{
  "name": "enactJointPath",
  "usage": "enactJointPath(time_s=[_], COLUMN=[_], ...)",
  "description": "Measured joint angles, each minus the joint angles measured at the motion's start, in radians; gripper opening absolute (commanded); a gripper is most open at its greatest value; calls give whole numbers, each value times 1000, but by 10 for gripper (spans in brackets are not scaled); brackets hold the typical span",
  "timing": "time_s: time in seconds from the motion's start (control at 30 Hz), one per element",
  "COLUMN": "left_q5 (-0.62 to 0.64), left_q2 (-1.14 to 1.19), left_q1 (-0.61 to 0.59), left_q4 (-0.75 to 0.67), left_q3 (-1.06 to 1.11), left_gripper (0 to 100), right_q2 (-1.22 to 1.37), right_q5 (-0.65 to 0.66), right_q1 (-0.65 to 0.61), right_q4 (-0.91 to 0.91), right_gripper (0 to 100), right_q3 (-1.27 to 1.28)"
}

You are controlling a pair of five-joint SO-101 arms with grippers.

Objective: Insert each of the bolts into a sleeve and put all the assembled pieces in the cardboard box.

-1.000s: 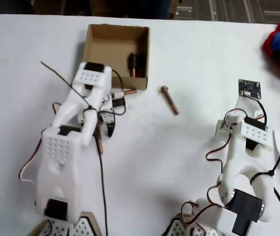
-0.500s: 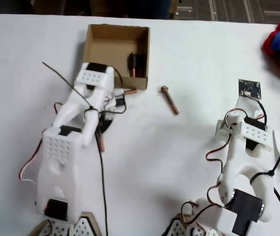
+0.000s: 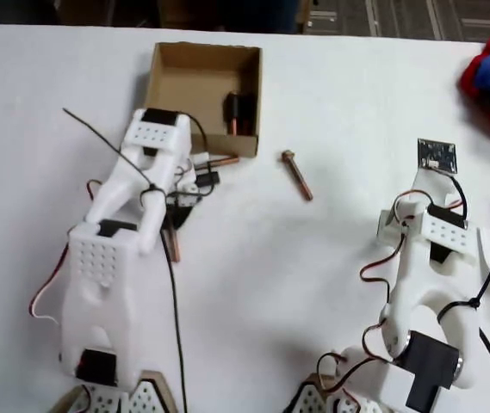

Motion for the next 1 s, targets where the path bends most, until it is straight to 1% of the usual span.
enactJointPath(time_s=[0.1, 0.37, 0.5, 0.6, 0.67, 0.73, 0.8, 0.9, 1.0], left_q5=[-5, -2, 0, -3, -21, -80, -137, -157, -167], left_q2=[35, 68, 71, 75, 66, 55, 21, -60, -199], left_q1=[-18, -17, -15, -8, 11, 29, 51, 114, 190], left_q4=[-8, -11, -9, 38, 84, 107, 110, 110, 77], left_q3=[0, -49, -54, -86, -121, -123, -78, 20, 110], left_gripper=[112, 22, 24, 24, 24, 24, 24, 24, 24], right_q2=[0, 0, 0, -5, -46, -121, -215, -338, -396], right_q5=[0, 0, 0, 0, 11, 26, 31, 37, 37], right_q1=[0, 0, 0, -8, -26, -60, -101, -157, -167], right_q4=[0, 0, 0, 0, -6, -35, -83, -143, -158], right_gripper=[20, 20, 20, 20, 20, 20, 20, 20, 20], right_q3=[0, 0, 6, 32, 71, 132, 213, 330, 365])
